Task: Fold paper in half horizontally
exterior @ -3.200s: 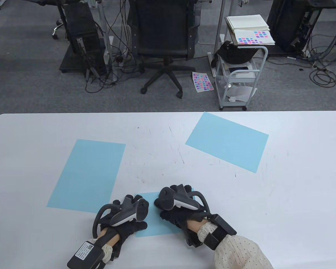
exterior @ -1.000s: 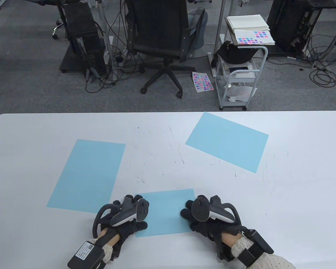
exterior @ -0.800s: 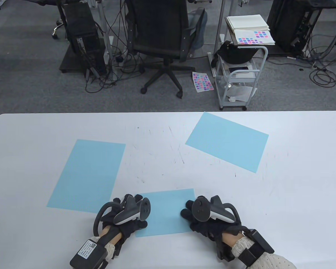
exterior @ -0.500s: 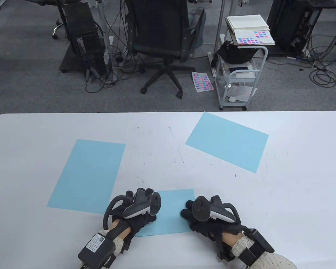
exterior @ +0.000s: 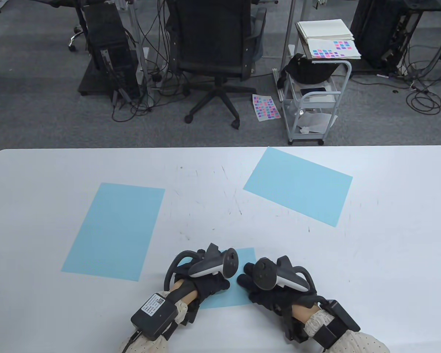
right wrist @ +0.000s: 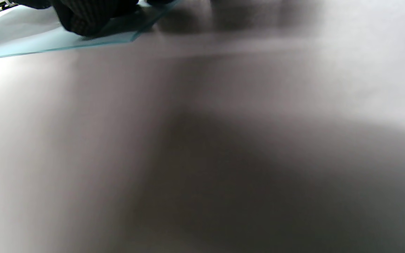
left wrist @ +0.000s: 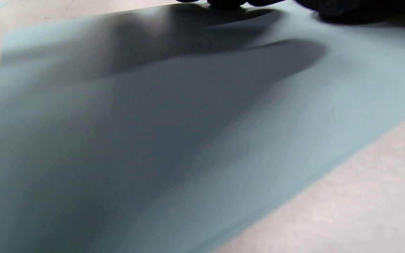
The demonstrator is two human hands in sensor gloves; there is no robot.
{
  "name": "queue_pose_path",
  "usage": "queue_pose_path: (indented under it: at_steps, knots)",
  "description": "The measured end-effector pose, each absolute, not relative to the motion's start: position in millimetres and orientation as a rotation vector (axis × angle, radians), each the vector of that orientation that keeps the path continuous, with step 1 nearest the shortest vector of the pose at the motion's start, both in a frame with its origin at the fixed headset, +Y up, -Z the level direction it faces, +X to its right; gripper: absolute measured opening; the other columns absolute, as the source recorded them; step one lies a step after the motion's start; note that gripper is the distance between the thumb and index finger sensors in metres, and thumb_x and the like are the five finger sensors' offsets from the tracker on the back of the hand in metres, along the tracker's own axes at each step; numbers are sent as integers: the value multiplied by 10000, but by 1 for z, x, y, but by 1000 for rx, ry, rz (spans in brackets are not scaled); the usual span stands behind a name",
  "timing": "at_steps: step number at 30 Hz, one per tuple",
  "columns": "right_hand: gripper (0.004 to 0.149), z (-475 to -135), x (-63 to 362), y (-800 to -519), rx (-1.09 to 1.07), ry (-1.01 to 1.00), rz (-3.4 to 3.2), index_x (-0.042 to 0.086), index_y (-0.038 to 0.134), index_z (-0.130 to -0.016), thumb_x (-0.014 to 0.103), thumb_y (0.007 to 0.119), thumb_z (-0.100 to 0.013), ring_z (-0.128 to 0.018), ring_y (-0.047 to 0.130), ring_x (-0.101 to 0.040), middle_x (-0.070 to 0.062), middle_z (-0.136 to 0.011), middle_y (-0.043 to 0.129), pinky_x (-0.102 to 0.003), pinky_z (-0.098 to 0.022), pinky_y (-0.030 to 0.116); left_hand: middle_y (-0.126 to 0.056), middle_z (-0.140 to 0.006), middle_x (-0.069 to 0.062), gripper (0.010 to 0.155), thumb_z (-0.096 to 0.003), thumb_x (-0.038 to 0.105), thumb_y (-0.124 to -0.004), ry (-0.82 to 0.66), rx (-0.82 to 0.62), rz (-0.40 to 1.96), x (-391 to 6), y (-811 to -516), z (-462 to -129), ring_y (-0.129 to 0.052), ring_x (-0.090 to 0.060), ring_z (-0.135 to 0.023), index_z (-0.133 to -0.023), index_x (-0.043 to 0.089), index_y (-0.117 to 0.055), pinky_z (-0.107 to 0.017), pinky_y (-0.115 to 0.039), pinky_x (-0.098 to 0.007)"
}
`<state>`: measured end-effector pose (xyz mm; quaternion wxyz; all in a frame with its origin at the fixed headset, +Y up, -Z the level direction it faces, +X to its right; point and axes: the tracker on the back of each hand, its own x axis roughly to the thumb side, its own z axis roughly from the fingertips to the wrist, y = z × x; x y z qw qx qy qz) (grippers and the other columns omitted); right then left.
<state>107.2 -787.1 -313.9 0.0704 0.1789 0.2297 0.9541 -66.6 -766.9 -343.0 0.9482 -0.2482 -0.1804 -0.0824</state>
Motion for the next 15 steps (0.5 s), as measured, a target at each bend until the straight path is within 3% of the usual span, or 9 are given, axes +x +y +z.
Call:
queue_pose_path:
  at_steps: [15]
  knots:
    - [582, -314, 107, -787, 530, 701, 2889, 497, 416, -999, 462, 664, -473, -1092, 125, -266, 217, -1150, 244, -644, -747, 114, -379, -1141, 307, 651, -382, 582, -651, -336, -481, -178, -82, -771, -342, -390, -8, -1141, -993, 570, -428, -896, -397, -381]
